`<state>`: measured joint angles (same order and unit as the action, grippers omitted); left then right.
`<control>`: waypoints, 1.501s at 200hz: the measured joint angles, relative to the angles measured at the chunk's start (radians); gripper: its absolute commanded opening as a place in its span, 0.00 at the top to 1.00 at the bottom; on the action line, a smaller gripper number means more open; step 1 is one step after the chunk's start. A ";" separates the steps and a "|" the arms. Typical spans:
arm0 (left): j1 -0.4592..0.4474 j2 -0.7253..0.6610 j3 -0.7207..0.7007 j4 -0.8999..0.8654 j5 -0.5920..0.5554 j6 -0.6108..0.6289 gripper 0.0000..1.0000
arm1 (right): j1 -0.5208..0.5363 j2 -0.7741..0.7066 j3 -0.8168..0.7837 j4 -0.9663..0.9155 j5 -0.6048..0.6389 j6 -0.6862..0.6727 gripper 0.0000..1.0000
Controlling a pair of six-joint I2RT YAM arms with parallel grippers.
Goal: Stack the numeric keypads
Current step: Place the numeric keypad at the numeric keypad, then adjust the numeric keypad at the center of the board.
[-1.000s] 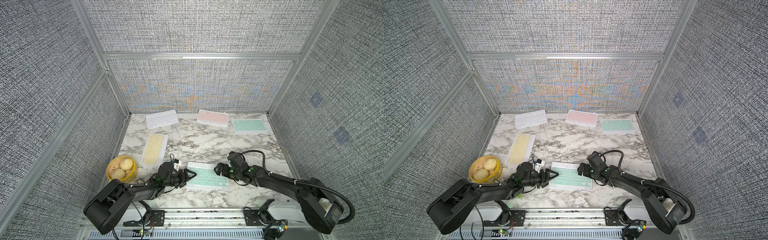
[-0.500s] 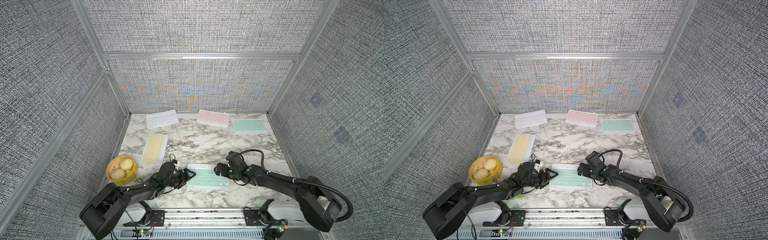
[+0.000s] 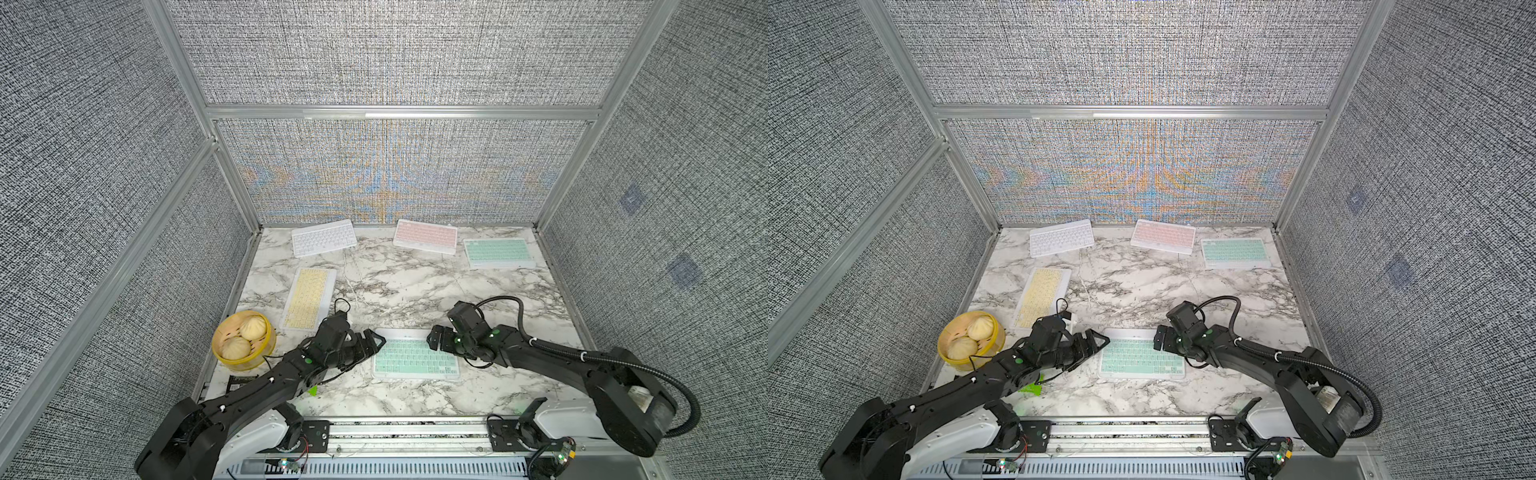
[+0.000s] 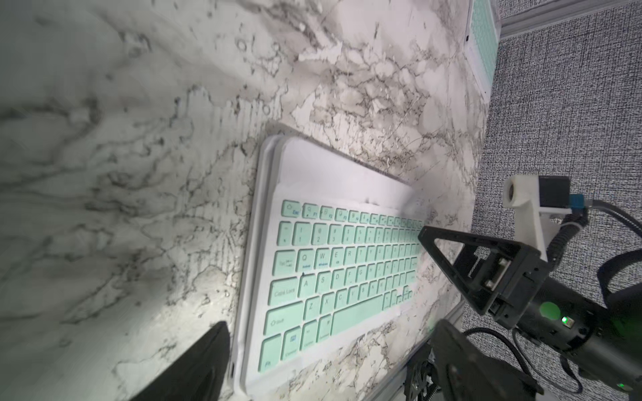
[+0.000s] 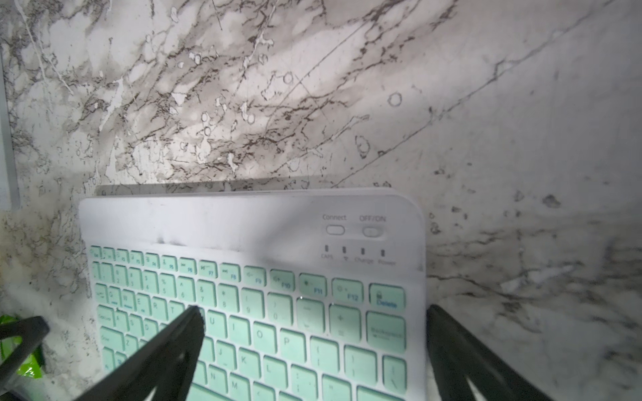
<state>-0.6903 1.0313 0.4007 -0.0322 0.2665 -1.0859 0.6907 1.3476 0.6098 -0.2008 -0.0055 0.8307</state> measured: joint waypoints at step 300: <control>0.745 0.877 0.784 -0.352 -0.311 0.458 0.01 | -0.040 0.010 0.154 -0.055 0.127 -0.156 0.01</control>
<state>0.0551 1.9083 1.1851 -0.3847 -0.0448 -0.6281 0.6502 1.3579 0.7639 -0.2554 0.1211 0.6750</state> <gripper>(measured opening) 0.992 0.989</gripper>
